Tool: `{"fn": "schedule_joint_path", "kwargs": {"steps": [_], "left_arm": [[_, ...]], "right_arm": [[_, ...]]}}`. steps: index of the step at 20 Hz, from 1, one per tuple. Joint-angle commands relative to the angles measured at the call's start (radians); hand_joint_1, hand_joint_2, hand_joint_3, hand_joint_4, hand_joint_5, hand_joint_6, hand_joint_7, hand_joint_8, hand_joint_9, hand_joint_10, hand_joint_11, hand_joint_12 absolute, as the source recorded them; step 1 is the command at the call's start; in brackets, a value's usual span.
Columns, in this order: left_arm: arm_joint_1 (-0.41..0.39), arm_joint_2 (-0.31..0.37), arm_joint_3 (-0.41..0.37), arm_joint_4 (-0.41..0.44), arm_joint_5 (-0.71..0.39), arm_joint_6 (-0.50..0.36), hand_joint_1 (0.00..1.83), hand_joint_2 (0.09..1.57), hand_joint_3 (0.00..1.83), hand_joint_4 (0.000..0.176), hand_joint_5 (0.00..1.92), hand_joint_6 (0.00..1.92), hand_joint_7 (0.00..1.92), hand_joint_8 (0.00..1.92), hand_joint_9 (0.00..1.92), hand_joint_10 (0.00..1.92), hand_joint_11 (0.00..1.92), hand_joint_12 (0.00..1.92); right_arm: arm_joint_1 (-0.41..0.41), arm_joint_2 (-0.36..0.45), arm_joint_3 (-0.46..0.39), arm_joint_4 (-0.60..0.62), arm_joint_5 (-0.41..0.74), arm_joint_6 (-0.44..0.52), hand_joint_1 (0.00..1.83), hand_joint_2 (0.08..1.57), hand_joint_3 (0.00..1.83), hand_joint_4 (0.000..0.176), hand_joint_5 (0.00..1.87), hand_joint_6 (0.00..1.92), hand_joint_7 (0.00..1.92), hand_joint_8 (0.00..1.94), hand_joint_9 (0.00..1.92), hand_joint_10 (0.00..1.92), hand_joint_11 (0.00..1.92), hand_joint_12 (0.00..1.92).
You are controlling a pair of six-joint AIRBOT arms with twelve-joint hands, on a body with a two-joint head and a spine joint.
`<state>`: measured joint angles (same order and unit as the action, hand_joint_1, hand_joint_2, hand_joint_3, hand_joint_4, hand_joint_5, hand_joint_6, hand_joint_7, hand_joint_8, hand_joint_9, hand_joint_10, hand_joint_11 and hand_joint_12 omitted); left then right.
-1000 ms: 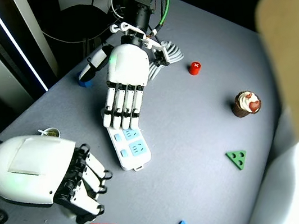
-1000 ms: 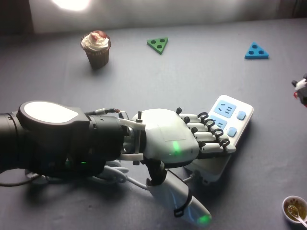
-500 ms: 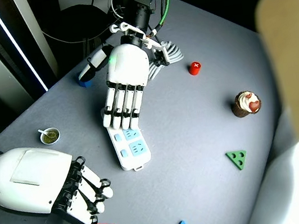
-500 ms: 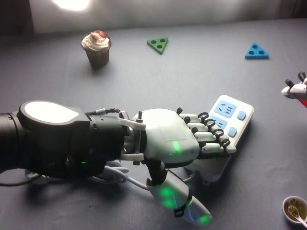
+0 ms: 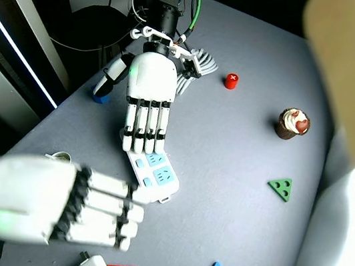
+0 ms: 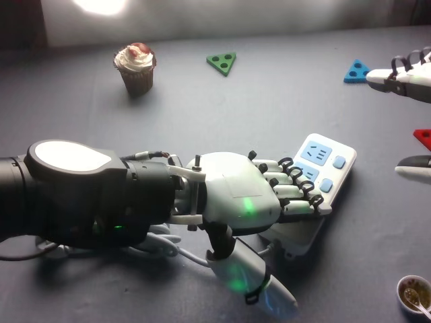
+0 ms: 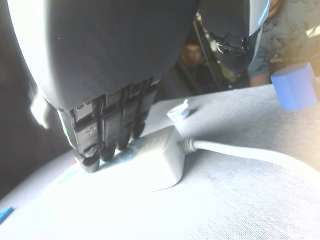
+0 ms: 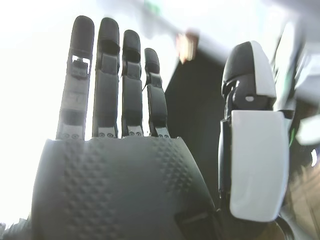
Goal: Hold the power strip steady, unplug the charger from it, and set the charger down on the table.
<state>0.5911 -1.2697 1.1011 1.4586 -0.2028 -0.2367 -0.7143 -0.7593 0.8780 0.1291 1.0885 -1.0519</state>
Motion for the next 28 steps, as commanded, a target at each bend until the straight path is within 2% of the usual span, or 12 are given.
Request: {"fn": "schedule_joint_path", "kwargs": {"steps": [1,4,9,11,14,17,19,21,23,26,28], "left_arm": [[-0.004,-0.003,-0.004,-0.005,-0.038,-0.006,0.00,0.95,0.00,0.000,0.02,0.00,0.05,0.00,0.05,0.00,0.05,0.06],[-0.014,-0.001,-0.004,-0.004,-0.042,-0.007,0.00,0.96,0.00,0.000,0.04,0.01,0.06,0.01,0.06,0.01,0.06,0.07],[-0.052,0.009,-0.009,-0.004,-0.048,-0.014,0.00,0.96,0.00,0.000,0.03,0.00,0.05,0.01,0.05,0.01,0.05,0.06],[-0.075,0.019,-0.015,-0.004,-0.047,-0.018,0.00,0.96,0.00,0.000,0.02,0.00,0.05,0.00,0.04,0.00,0.04,0.06],[-0.114,0.038,-0.021,-0.004,-0.054,-0.027,0.00,0.95,0.00,0.000,0.02,0.00,0.05,0.00,0.05,0.00,0.04,0.06],[-0.158,0.056,-0.023,-0.004,-0.067,-0.042,0.00,0.96,0.00,0.000,0.02,0.00,0.05,0.00,0.04,0.00,0.03,0.05],[-0.185,0.065,-0.023,-0.004,-0.071,-0.055,0.00,0.96,0.00,0.000,0.02,0.00,0.05,0.00,0.05,0.00,0.03,0.05],[-0.215,0.071,-0.023,0.011,-0.073,-0.084,0.00,0.97,0.01,0.000,0.00,0.00,0.04,0.00,0.04,0.00,0.02,0.05],[-0.240,0.072,-0.023,0.100,-0.073,-0.174,0.00,0.97,0.00,0.000,0.00,0.00,0.02,0.00,0.02,0.00,0.00,0.04],[-0.251,0.078,-0.022,0.094,-0.070,-0.182,0.00,0.97,0.00,0.000,0.00,0.00,0.02,0.01,0.02,0.01,0.02,0.02],[-0.254,0.078,-0.020,0.087,-0.075,-0.182,0.00,0.99,0.01,0.000,0.00,0.00,0.00,0.00,0.00,0.00,0.00,0.00]], "right_arm": [[0.001,0.019,-0.003,0.003,0.162,0.017,0.70,1.04,0.00,0.000,0.39,0.00,0.52,0.00,0.55,0.00,0.31,0.66],[-0.008,0.051,-0.009,0.016,0.176,0.052,0.70,1.03,0.01,0.000,0.40,0.00,0.54,0.00,0.57,0.00,0.36,0.58],[-0.043,0.122,-0.009,0.071,0.168,0.064,0.69,1.05,0.01,0.000,0.41,0.01,0.54,0.00,0.58,0.00,0.36,0.58],[-0.067,0.154,-0.005,0.079,0.169,0.098,0.65,1.08,0.00,0.000,0.39,0.00,0.52,0.00,0.55,0.00,0.33,0.63],[-0.097,0.181,0.000,0.082,0.183,0.138,0.69,1.07,0.00,0.000,0.35,0.00,0.51,0.00,0.56,0.00,0.31,0.68],[-0.123,0.196,-0.001,0.056,0.189,0.235,0.70,1.07,0.00,0.000,0.36,0.00,0.51,0.00,0.56,0.00,0.30,0.68],[-0.124,0.196,-0.008,0.042,0.190,0.238,0.69,1.07,0.00,0.000,0.38,0.01,0.52,0.01,0.59,0.01,0.32,0.69],[-0.128,0.205,-0.018,0.024,0.195,0.237,0.67,1.08,0.00,0.000,0.33,0.00,0.51,0.00,0.58,0.00,0.34,0.69],[-0.131,0.224,-0.034,0.039,0.216,0.247,0.68,1.08,0.00,0.000,0.35,0.01,0.52,0.01,0.60,0.01,0.33,0.69],[-0.127,0.238,-0.060,0.044,0.243,0.269,0.62,1.11,0.01,0.000,0.29,0.00,0.49,0.00,0.57,0.00,0.29,0.67],[-0.127,0.235,-0.066,0.032,0.245,0.281,0.65,1.13,0.01,0.000,0.27,0.00,0.48,0.00,0.58,0.00,0.29,0.68]]}}
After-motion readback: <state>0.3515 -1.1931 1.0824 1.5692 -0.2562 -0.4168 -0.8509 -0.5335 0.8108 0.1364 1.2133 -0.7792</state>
